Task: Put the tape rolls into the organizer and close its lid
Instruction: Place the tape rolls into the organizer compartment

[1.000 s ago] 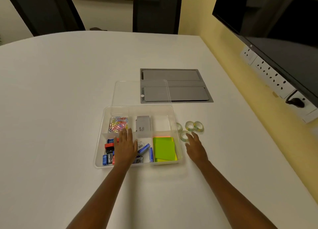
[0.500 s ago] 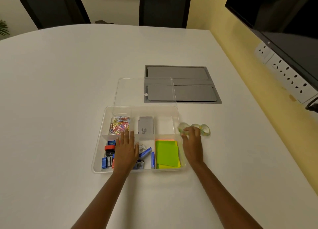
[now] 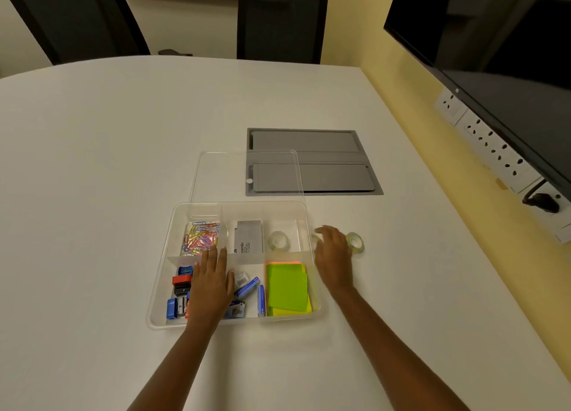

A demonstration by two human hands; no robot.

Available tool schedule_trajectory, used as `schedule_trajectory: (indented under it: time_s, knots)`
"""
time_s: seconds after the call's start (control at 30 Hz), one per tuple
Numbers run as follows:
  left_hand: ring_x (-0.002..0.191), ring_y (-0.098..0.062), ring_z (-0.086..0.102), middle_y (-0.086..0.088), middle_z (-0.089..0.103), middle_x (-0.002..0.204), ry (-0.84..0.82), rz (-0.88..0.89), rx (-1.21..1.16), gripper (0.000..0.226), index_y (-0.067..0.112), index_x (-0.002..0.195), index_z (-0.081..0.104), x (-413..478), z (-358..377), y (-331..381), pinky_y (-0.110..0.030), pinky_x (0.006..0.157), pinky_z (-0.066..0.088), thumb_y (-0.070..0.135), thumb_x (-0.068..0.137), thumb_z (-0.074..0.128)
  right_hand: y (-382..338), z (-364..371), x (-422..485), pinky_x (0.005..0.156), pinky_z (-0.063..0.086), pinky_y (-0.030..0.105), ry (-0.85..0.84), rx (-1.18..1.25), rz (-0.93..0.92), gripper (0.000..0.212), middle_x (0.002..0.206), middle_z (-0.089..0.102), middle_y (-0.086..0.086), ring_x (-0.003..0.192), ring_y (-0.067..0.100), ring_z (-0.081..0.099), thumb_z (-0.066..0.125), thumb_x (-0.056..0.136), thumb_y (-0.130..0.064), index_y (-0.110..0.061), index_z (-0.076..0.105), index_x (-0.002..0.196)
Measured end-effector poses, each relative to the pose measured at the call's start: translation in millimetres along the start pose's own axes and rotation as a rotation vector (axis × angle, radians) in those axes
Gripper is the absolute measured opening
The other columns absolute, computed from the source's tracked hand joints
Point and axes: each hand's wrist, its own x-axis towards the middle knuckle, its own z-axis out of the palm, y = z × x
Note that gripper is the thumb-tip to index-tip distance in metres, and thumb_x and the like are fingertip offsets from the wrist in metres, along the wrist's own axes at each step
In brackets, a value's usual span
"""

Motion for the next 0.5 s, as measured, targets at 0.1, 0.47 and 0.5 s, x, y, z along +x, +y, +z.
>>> schedule_trajectory:
  time_s: [0.1, 0.47, 0.5]
  knots:
    - [0.145, -0.028, 0.005, -0.013, 0.010, 0.157, 0.000, 0.000, -0.003, 0.055, 0.011, 0.145, 0.010, 0, 1, 0, -0.041, 0.119, 0.006, 0.030, 0.097, 0.030, 34, -8, 8, 0.099, 0.043, 0.044, -0.101, -0.127, 0.217, 0.038, 0.138, 0.047, 0.012, 0.130, 0.027, 0.041, 0.047, 0.091, -0.005, -0.005, 0.044, 0.129]
    - [0.145, -0.029, 0.008, -0.013, 0.014, 0.156, -0.003, -0.002, -0.008, 0.054, 0.012, 0.144, 0.013, 1, 0, 0, -0.041, 0.119, 0.011, 0.030, 0.097, 0.032, 65, -12, -3, 0.092, 0.047, 0.044, -0.186, -0.092, 0.344, 0.029, 0.135, 0.041, 0.021, 0.113, 0.040, 0.053, 0.052, 0.093, -0.011, -0.001, 0.052, 0.120]
    - [0.145, -0.029, 0.008, -0.013, 0.014, 0.156, -0.001, 0.000, -0.010, 0.054, 0.011, 0.144, 0.014, 1, 0, 0, -0.041, 0.119, 0.012, 0.030, 0.097, 0.032, 59, -13, -2, 0.091, 0.048, 0.045, -0.150, -0.018, 0.342, 0.027, 0.134, 0.042, 0.022, 0.110, 0.041, 0.054, 0.052, 0.092, -0.007, 0.002, 0.054, 0.117]
